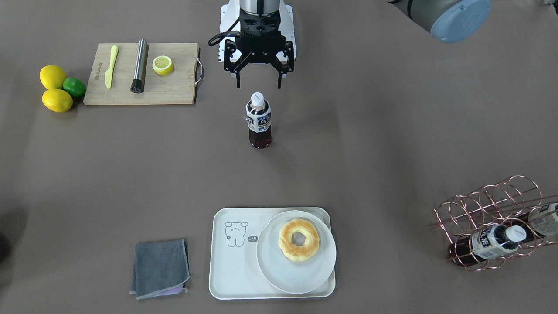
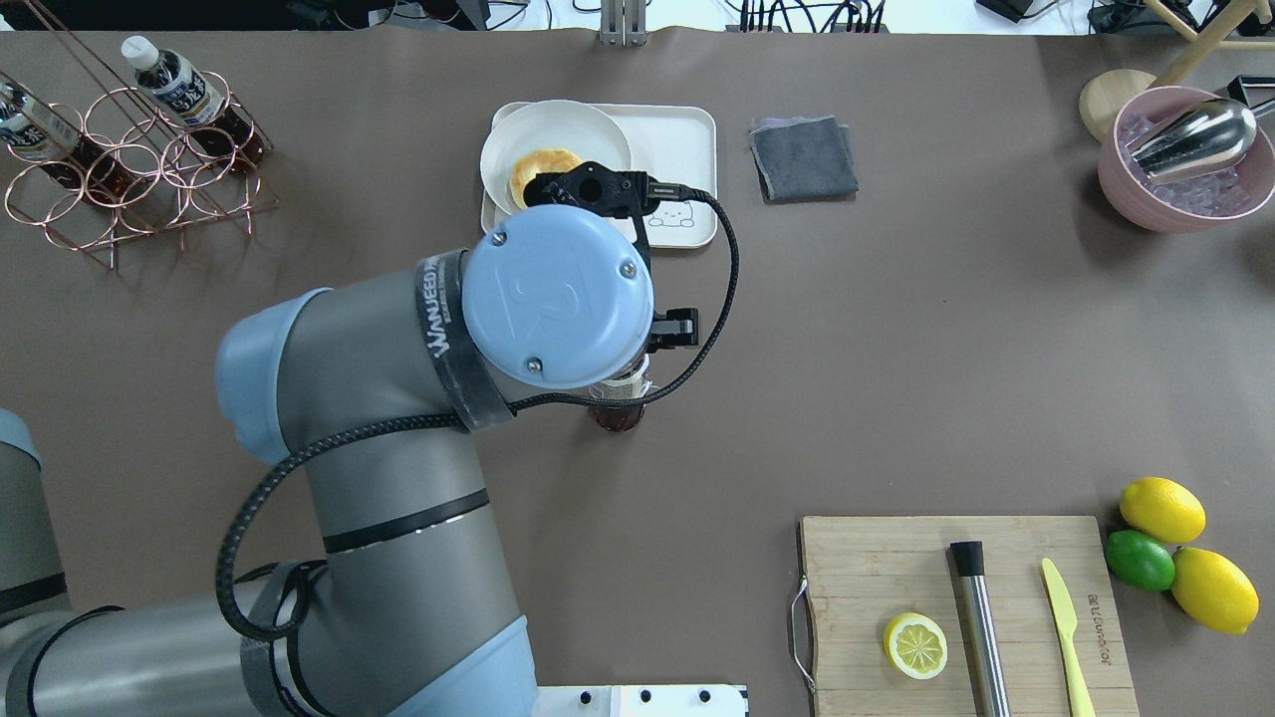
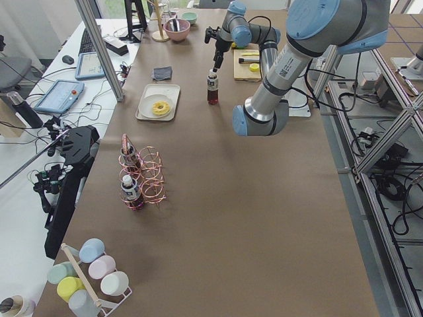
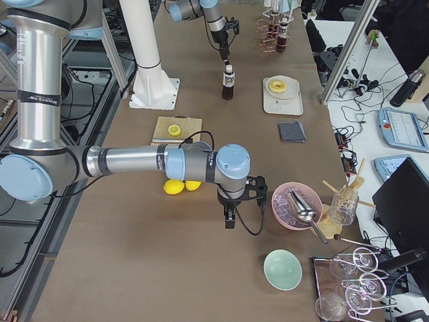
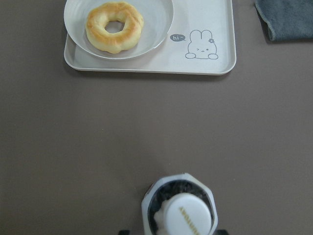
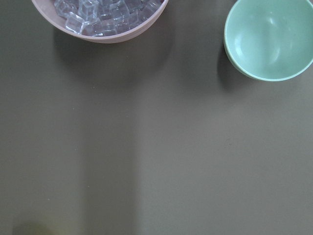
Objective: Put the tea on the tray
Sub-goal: 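Lower the bottle onto the table near the tray and release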
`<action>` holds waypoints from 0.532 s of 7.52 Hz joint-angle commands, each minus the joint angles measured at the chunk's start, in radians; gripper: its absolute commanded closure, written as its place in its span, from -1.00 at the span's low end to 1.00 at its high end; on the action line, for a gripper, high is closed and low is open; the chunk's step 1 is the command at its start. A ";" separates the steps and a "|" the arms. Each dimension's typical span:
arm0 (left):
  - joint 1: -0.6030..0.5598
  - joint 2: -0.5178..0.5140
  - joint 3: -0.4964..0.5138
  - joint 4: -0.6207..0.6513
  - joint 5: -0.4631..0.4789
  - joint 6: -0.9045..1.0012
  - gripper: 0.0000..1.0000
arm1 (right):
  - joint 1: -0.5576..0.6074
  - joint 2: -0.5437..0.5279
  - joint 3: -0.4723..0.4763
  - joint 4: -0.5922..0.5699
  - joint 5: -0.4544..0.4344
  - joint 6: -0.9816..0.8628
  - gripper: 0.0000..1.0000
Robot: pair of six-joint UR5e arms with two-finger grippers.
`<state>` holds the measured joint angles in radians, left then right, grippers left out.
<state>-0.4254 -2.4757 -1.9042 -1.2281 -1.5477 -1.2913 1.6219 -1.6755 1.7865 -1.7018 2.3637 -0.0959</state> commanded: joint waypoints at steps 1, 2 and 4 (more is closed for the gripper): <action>-0.157 0.099 -0.100 0.058 -0.114 0.183 -0.96 | 0.006 -0.015 0.019 0.002 0.023 -0.001 -1.00; -0.258 0.179 -0.149 0.059 -0.193 0.301 -0.96 | 0.006 -0.016 0.039 0.002 0.025 0.001 -1.00; -0.410 0.381 -0.202 0.053 -0.310 0.571 -0.96 | -0.016 -0.003 0.082 -0.007 0.028 0.021 -1.00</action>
<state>-0.7065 -2.2604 -2.0558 -1.1719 -1.7630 -0.9372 1.6264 -1.6907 1.8384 -1.7037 2.3894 -0.0923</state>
